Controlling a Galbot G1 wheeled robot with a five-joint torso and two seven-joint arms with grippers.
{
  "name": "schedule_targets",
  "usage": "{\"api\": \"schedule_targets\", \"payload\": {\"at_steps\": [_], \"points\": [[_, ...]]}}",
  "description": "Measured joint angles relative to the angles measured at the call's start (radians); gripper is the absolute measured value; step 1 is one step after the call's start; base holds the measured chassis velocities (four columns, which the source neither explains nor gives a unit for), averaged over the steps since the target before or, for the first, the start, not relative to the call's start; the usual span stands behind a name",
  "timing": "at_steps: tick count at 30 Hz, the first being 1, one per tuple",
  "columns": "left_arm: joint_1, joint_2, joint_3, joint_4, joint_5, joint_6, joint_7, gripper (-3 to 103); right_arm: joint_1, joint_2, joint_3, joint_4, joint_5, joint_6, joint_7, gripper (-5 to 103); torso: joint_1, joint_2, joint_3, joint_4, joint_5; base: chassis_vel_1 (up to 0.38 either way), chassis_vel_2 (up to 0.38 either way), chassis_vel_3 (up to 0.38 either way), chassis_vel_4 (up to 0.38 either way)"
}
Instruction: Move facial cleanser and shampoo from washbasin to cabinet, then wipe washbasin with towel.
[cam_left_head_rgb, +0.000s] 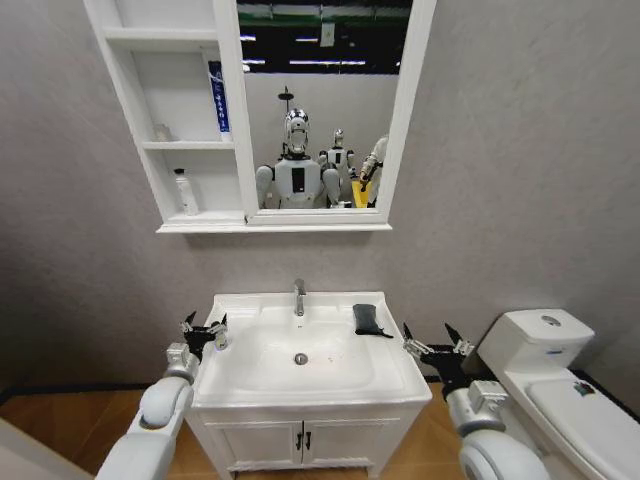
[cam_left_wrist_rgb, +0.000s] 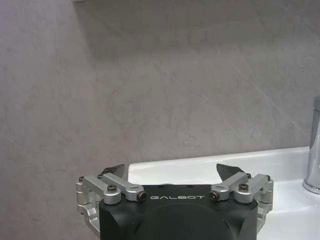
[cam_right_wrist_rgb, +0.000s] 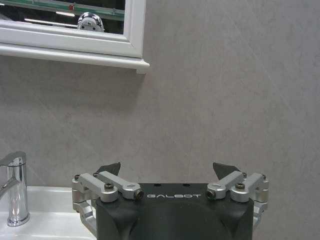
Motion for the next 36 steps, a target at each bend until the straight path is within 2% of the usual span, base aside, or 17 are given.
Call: {"api": "schedule_targets", "payload": {"at_steps": [5, 6, 8, 11, 25, 35, 36], "points": [[-0.026, -0.049, -0.005, 0.076, 0.033, -0.071, 0.024, 100, 0.0, -0.006, 0.004, 0.002, 0.01, 0.004, -0.002, 100, 0.0, 0.0, 0.0, 0.0, -0.0001, 0.0, 0.0, 0.0, 0.0], [-0.026, -0.049, -0.005, 0.076, 0.033, -0.071, 0.024, 100, 0.0, -0.006, 0.004, 0.002, 0.01, 0.004, -0.002, 100, 0.0, 0.0, 0.0, 0.0, -0.0001, 0.0, 0.0, 0.0, 0.0], [-0.038, -0.068, -0.013, 0.12, 0.057, -0.118, 0.03, 100, -0.003, -0.004, 0.008, -0.001, 0.011, 0.013, -0.004, 100, 0.0, 0.0, 0.0, -0.0001, -0.0001, 0.0, 0.0, 0.0, 0.0], [-0.045, -0.076, -0.021, 0.145, 0.058, -0.131, 0.033, 100, -0.008, -0.004, 0.013, -0.006, 0.012, 0.021, -0.007, 100, 0.0, 0.0, 0.0, 0.0, 0.0, 0.0, 0.0, 0.0, 0.0], [-0.083, -0.11, -0.032, 0.257, 0.073, -0.157, 0.044, 100, 0.01, -0.023, 0.011, -0.032, 0.025, 0.031, -0.01, 100, 0.0, 0.0, 0.0, 0.0, -0.0002, 0.0, 0.0, 0.0, 0.0], [-0.089, -0.103, -0.04, 0.267, 0.073, -0.146, 0.054, 101, 0.017, -0.03, 0.011, -0.049, 0.034, 0.032, -0.011, 100, 0.0, 0.0, 0.0, -0.0002, -0.0002, 0.0, 0.0, 0.0, 0.0], [-0.088, -0.1, -0.04, 0.265, 0.074, -0.142, 0.055, 96, 0.018, -0.029, 0.01, -0.05, 0.034, 0.033, -0.011, 100, 0.0, 0.0, 0.0, 0.0, -0.0002, 0.0, 0.0, 0.0, 0.0]]}}
